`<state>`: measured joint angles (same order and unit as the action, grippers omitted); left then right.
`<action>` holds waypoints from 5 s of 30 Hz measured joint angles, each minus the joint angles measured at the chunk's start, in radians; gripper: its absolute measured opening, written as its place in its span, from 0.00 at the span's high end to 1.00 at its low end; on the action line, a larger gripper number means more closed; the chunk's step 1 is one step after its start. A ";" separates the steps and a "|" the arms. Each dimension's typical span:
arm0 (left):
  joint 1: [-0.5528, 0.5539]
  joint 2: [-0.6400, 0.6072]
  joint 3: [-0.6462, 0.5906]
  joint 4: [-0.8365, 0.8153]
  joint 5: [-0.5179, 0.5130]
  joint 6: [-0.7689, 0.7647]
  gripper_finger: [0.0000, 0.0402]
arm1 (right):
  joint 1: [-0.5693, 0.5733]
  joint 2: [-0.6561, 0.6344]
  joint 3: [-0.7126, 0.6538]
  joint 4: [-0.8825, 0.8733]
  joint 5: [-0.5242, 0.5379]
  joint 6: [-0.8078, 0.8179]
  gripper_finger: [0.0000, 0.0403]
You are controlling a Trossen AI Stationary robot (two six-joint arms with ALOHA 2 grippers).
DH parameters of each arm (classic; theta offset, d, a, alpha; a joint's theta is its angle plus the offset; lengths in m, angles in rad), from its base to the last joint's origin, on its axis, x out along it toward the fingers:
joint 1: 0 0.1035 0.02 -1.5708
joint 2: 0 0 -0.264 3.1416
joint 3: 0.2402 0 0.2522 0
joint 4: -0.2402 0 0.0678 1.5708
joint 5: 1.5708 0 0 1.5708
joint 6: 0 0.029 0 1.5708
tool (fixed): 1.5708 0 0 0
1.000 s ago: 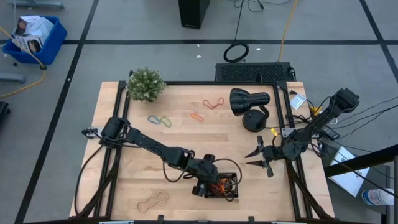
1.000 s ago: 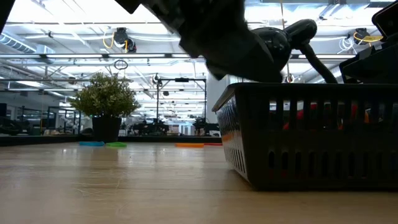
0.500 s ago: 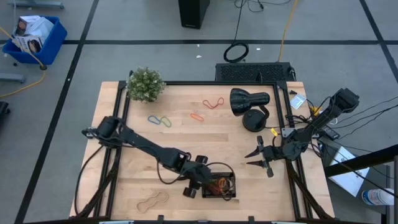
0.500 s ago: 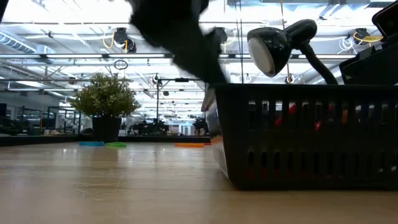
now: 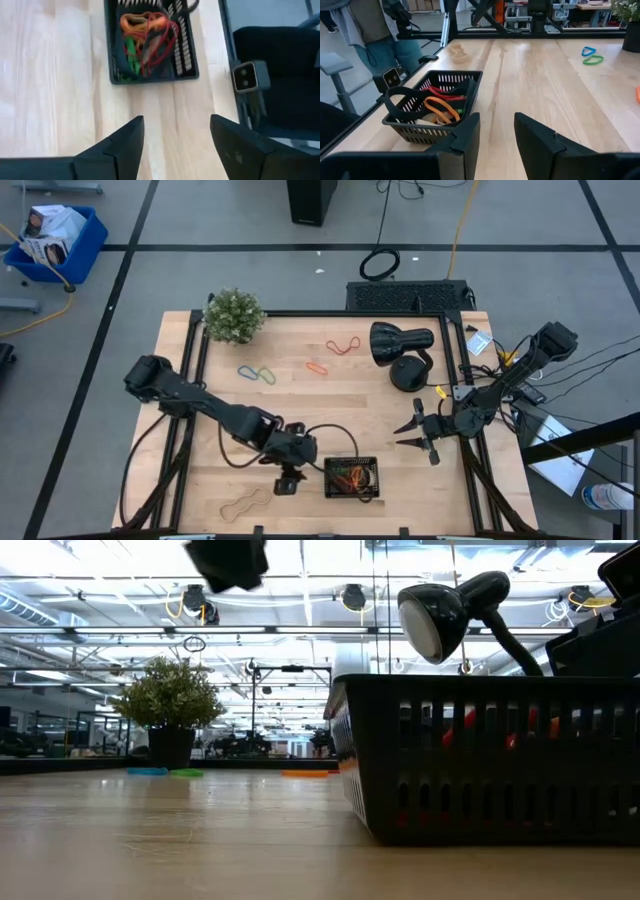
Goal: Pick and place rubber bands into bin
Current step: Put the brown rubber band into the black bin
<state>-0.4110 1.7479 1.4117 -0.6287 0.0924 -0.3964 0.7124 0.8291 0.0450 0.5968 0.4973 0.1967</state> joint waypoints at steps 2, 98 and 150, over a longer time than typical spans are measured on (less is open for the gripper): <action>-0.009 -0.012 0.002 -0.049 0.006 -0.010 0.42 | 0.000 0.000 0.000 -0.002 0.000 0.000 0.71; -0.087 -0.026 0.009 0.182 -0.197 0.208 0.99 | 0.000 0.001 0.000 0.005 0.005 -0.008 0.71; 0.084 0.387 0.038 0.655 -0.006 0.357 0.97 | 0.000 0.000 0.000 -0.003 0.004 -0.008 0.71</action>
<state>-0.3267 2.1349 1.4494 0.0264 0.0865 -0.0389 0.7124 0.8295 0.0448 0.5934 0.5014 0.1883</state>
